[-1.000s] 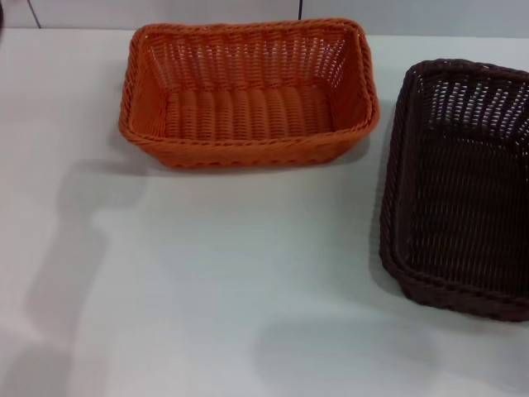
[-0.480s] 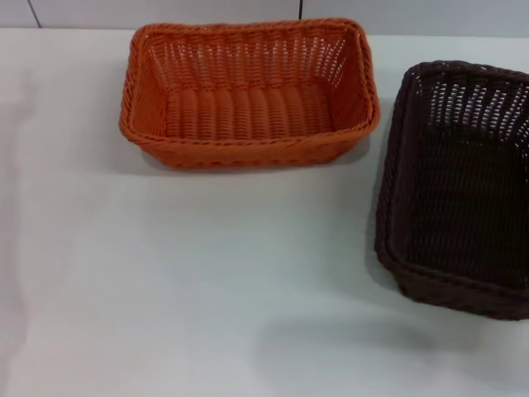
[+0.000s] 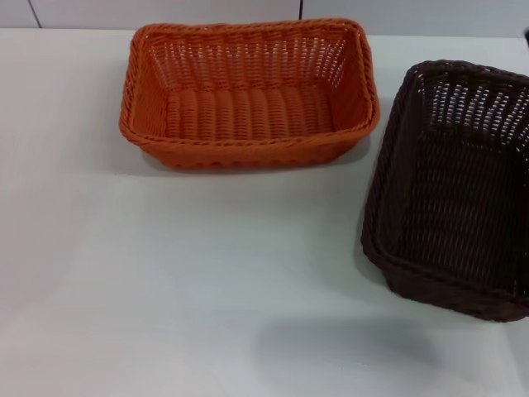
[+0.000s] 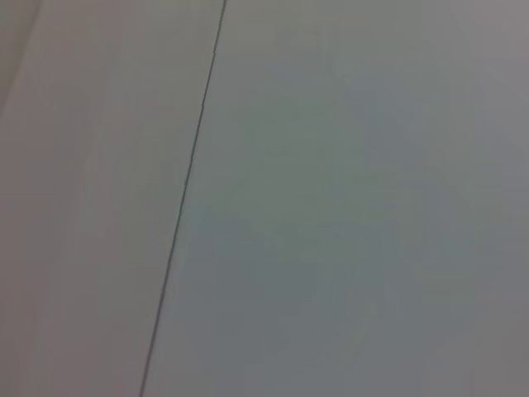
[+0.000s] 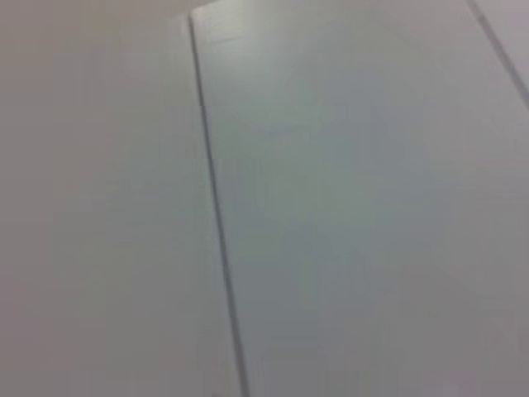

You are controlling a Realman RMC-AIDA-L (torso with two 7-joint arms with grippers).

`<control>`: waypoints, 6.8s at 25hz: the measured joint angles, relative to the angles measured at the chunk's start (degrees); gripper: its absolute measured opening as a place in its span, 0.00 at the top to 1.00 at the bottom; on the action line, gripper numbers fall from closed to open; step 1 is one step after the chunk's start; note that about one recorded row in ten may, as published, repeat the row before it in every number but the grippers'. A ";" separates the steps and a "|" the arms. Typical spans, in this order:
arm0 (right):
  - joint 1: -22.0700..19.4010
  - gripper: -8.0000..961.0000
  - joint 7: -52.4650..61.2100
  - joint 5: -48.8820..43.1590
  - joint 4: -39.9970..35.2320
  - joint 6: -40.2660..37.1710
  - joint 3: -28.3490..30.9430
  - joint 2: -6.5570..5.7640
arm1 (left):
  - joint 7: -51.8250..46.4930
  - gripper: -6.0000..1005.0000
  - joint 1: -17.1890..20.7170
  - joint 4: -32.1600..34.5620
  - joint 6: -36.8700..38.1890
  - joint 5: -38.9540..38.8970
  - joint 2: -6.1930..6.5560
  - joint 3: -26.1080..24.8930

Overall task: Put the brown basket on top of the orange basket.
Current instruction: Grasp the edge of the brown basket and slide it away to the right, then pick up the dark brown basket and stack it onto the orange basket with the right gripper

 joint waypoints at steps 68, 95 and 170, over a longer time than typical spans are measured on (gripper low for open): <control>31.59 0.21 -12.59 -13.93 -28.04 -191.81 54.73 6.96 | 6.09 0.25 -3.10 -2.25 -12.38 -0.04 0.23 -0.85; 34.78 0.76 -15.48 -11.81 -33.52 -189.44 64.98 6.78 | 6.09 0.25 -3.77 -2.25 -12.83 -0.03 0.46 -0.86; 14.96 0.85 -101.23 -31.90 -46.98 -139.58 38.16 3.74 | 5.46 0.25 -4.42 -2.49 -23.74 -0.20 -0.19 0.48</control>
